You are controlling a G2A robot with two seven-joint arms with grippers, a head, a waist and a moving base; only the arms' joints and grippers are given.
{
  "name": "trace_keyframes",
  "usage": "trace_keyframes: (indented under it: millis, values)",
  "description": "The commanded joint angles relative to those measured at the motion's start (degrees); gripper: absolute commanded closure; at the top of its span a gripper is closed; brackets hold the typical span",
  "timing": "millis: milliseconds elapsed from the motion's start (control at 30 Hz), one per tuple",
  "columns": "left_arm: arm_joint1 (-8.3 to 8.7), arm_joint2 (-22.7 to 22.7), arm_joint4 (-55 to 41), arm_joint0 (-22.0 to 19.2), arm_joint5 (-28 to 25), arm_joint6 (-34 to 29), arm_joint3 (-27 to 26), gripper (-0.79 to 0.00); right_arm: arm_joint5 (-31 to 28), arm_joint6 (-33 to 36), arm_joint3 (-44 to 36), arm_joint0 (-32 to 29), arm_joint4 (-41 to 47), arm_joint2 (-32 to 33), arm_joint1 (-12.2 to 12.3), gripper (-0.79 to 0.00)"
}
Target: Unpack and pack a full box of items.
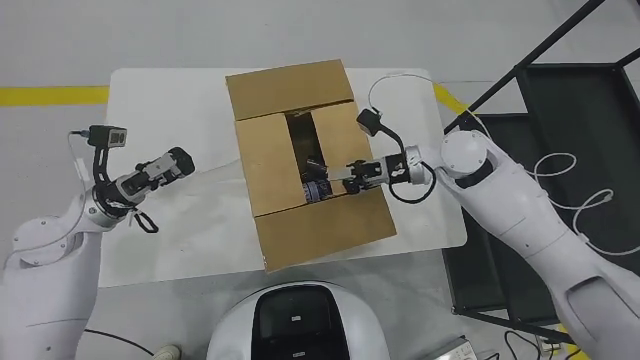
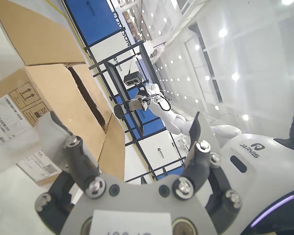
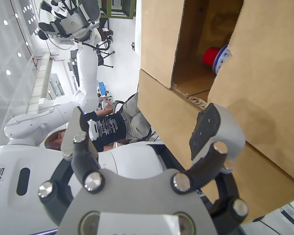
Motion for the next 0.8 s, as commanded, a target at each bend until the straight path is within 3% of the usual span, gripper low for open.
trace_keyframes:
  millis: [0,433,767]
  values:
    - [-0.13,1.0,0.2,0.8,1.2,2.4,-1.2,-0.785,0.2,-0.7,-0.9,0.7,-0.3,-1.2,-0.7,-0.785]
    - [0.45,-0.3,5.0,4.6,2.2,7.7,-4.5,-0.785,-1.7,-2.2,11.0,11.6,-2.0,-14.0,-9.3,-0.785]
    - [0.75,-0.5,6.4,5.1,2.6,10.1,-5.7,-0.785,-5.4,1.6,18.3,15.0,1.3,-18.6,-14.7,-0.785]
